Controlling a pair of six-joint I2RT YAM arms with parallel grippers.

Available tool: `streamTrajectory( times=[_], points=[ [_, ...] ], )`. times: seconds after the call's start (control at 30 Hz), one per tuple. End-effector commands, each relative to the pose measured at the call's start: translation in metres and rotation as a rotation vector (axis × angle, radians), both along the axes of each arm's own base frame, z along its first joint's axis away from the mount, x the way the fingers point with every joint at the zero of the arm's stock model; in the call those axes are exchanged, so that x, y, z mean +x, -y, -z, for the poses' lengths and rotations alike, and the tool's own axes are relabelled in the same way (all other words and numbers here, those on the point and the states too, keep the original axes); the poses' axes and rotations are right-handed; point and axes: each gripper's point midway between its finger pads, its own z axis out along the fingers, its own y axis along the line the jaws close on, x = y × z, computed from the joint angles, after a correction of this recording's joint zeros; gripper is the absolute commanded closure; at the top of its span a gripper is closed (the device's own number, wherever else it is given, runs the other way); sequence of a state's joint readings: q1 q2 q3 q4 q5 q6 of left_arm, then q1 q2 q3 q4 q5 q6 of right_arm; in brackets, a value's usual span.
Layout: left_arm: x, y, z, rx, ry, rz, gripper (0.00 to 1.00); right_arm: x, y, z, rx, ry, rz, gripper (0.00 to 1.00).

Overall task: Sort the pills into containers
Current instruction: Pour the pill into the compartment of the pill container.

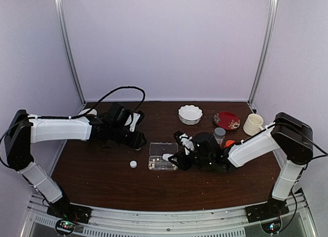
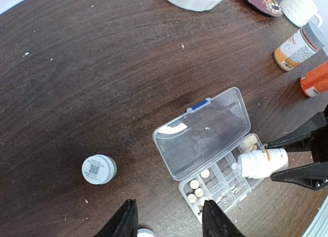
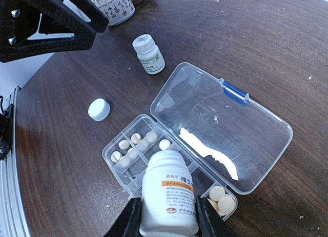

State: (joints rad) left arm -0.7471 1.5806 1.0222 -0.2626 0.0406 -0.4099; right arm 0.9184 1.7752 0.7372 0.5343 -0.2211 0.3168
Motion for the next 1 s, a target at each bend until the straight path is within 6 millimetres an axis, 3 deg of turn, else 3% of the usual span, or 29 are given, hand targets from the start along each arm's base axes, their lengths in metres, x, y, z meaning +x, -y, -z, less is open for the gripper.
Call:
streamTrajectory(
  times=[0.0, 0.1, 0.6, 0.73, 0.83, 0.97],
  points=[
    [0.002, -0.003, -0.011, -0.012, 0.034, -0.002, 0.54, 0.004, -0.006, -0.023, 0.049, 0.043, -0.01, 0.97],
    [0.001, -0.003, -0.01, -0.011, 0.033, -0.003, 0.54, 0.004, -0.002, -0.015, 0.031, 0.026, 0.009, 0.97],
    [-0.001, -0.005, -0.01, -0.012, 0.032, -0.004, 0.54, -0.001, -0.004, -0.024, 0.07, 0.041, -0.022, 0.96],
    [-0.001, -0.005, -0.011, -0.014, 0.031, -0.005, 0.54, 0.004, -0.004, -0.014, 0.003, 0.023, -0.01, 0.97],
    [-0.002, -0.005, -0.011, -0.014, 0.03, -0.004, 0.54, 0.001, -0.001, -0.023, 0.069, 0.045, 0.003, 0.97],
    [-0.002, -0.006, -0.01, -0.014, 0.03, -0.006, 0.54, -0.001, -0.004, -0.018, 0.045, 0.028, -0.021, 0.98]
  ],
)
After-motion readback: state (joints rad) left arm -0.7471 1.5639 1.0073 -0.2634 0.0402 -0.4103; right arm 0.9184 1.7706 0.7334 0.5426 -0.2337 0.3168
